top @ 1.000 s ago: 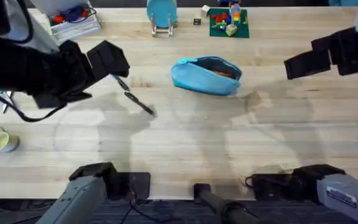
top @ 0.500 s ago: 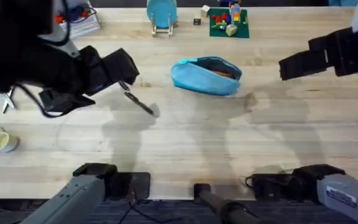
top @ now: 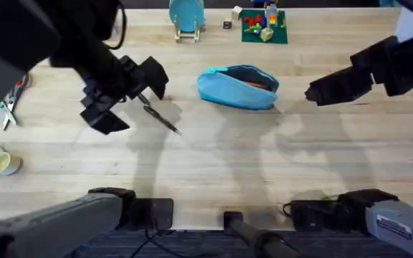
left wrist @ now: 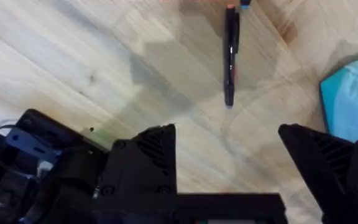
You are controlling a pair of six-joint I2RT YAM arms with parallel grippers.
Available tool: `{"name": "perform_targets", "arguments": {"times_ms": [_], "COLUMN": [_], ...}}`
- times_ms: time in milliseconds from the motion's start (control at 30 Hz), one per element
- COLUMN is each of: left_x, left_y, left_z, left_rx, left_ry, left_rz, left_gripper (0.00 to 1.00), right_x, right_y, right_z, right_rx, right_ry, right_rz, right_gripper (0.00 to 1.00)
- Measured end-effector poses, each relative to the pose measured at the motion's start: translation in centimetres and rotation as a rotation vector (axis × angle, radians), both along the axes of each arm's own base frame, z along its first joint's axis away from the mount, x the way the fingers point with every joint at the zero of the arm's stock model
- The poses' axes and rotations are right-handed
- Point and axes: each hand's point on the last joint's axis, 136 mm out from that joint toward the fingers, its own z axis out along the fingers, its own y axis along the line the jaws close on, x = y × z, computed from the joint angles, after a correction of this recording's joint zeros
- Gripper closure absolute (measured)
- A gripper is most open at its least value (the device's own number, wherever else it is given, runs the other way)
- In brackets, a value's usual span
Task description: Unzip the bag, pick up the pens from the table one at a time and place them inside, then zip the bag closed.
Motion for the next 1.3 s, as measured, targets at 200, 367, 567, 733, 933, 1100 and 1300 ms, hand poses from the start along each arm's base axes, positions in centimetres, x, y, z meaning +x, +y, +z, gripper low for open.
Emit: {"name": "perform_targets", "arguments": {"times_ms": [200,367,567,733,933,1100,1300], "left_x": [1.5,1.7,2.3,1.6,1.0,0.3,0.6], "left_y": [-1.8,-3.0,-3.7,-3.6,-3.4,-2.9,-2.8], "left_z": [-1.6,-2.3,-4.2,-6.8,-8.5,-9.3,-10.5], "left_rx": [-0.013,-0.024,-0.035,-0.033,-0.029,-0.001,-0.003], "left_ry": [0.019,0.043,0.012,0.025,0.032,0.044,0.015], "left_rz": [-0.007,0.05,0.078,0.089,0.097,0.103,0.106], "left_gripper": [0.007,0.01,0.01,0.009,0.008,0.008,0.008], "right_x": [-0.2,-0.2,-0.2,-0.2,-0.2,-0.2,-0.2], "right_y": [0.1,0.1,0.1,0.1,0.1,0.1,0.1], "right_z": [0.0,0.0,0.0,0.0,0.0,0.0,-0.1], "right_rx": [0.002,0.0,0.0,0.0,0.0,-0.001,-0.001], "right_ry": [0.003,0.004,0.004,0.004,0.003,0.003,0.004], "right_rz": [0.014,0.017,0.017,0.017,0.018,0.02,0.02], "right_gripper": [0.004,0.004,0.003,0.003,0.004,0.004,0.004]}}
